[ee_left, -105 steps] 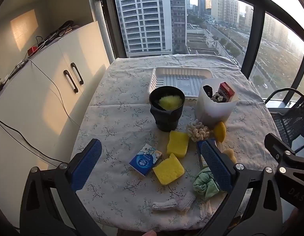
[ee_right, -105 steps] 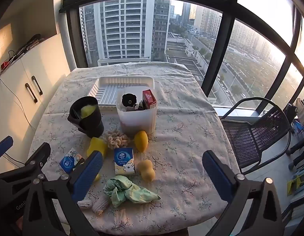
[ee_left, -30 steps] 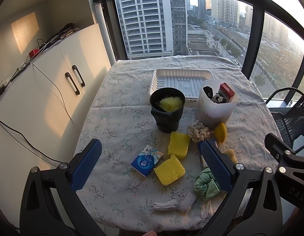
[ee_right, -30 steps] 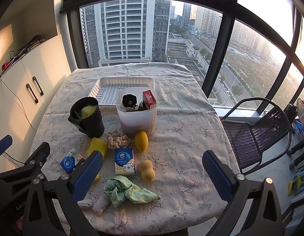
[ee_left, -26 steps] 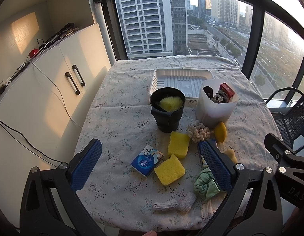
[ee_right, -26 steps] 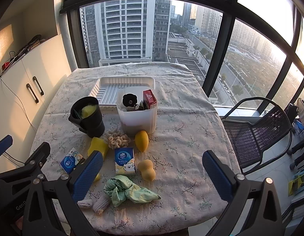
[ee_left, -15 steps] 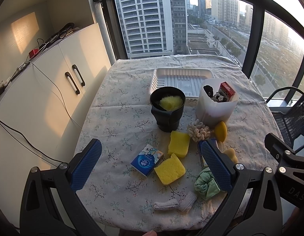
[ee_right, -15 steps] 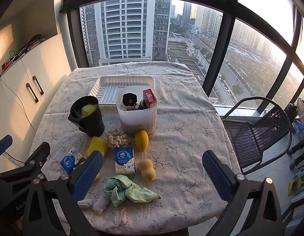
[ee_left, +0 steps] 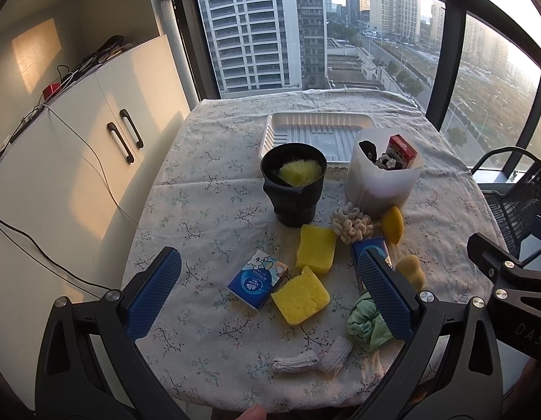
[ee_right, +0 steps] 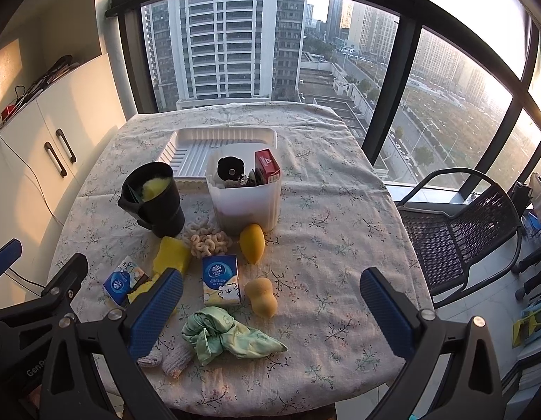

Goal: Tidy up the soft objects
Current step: 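Grasp the beige knitted sock with the left tool while the right tool grasps the other sock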

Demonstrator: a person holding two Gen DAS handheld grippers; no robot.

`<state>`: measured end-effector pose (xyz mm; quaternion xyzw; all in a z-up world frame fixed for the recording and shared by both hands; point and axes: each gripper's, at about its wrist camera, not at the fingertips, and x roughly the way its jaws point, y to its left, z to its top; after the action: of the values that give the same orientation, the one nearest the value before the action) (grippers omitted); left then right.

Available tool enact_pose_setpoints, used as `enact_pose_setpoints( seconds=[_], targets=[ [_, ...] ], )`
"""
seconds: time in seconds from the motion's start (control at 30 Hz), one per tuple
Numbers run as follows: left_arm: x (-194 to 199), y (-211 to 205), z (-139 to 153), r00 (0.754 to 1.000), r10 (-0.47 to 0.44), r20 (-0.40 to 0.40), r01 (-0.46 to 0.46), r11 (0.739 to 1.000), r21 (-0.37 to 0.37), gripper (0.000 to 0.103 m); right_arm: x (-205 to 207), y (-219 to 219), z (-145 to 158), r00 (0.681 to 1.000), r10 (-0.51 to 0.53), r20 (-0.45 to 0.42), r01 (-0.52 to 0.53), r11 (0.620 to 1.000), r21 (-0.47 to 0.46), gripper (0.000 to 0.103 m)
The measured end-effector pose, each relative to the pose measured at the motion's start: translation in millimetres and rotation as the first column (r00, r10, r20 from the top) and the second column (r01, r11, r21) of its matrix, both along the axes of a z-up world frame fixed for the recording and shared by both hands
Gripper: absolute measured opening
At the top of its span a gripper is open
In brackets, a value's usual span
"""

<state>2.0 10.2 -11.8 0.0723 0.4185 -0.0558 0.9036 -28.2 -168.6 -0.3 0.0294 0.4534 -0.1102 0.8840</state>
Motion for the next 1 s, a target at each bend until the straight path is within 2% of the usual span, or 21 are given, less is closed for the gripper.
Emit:
enact_pose_setpoints(
  seconds=[0.27,0.37,0.5,0.57,0.63,0.77,0.8,0.87,0.93,1.0],
  targets=[
    [-4,7,-59,0.989,-0.102,-0.11,0.105,0.994,0.019,0.103,-3,-7,-53,0.997,0.068,-0.041,-0.067,0.997,0.039,0.103],
    [-14,6,-84,0.971,-0.189,-0.149,0.193,0.981,0.012,0.102,-10,-7,-80,0.992,0.117,-0.054,-0.115,0.993,0.038,0.103],
    [-29,5,-124,0.941,-0.272,-0.203,0.284,0.958,0.032,0.101,-28,-2,-108,0.973,0.229,-0.013,-0.227,0.969,0.094,0.103],
    [-34,10,-138,0.936,-0.276,-0.217,0.289,0.957,0.034,0.098,-36,6,-118,0.954,0.299,-0.004,-0.296,0.945,0.138,0.099],
    [-36,17,-148,0.934,-0.283,-0.22,0.29,0.957,0.002,0.095,-44,18,-125,0.925,0.381,0.019,-0.378,0.909,0.176,0.094],
    [-38,31,-156,0.918,-0.331,-0.219,0.314,0.943,-0.108,0.094,-62,50,-142,0.836,0.543,0.078,-0.547,0.814,0.194,0.091],
    [-39,33,-157,0.917,-0.342,-0.203,0.323,0.938,-0.123,0.094,-66,56,-144,0.812,0.575,0.097,-0.582,0.786,0.207,0.086],
    [-43,36,-156,0.916,-0.365,-0.165,0.348,0.93,-0.12,0.086,-71,66,-149,0.779,0.616,0.112,-0.624,0.747,0.231,0.082],
    [-44,33,-161,0.906,-0.39,-0.161,0.382,0.921,-0.083,0.083,-69,70,-157,0.772,0.627,0.109,-0.631,0.732,0.257,0.08],
    [-45,29,-167,0.883,-0.439,-0.167,0.437,0.898,-0.049,0.07,-64,70,-167,0.776,0.624,0.094,-0.62,0.729,0.29,0.076]
  ],
)
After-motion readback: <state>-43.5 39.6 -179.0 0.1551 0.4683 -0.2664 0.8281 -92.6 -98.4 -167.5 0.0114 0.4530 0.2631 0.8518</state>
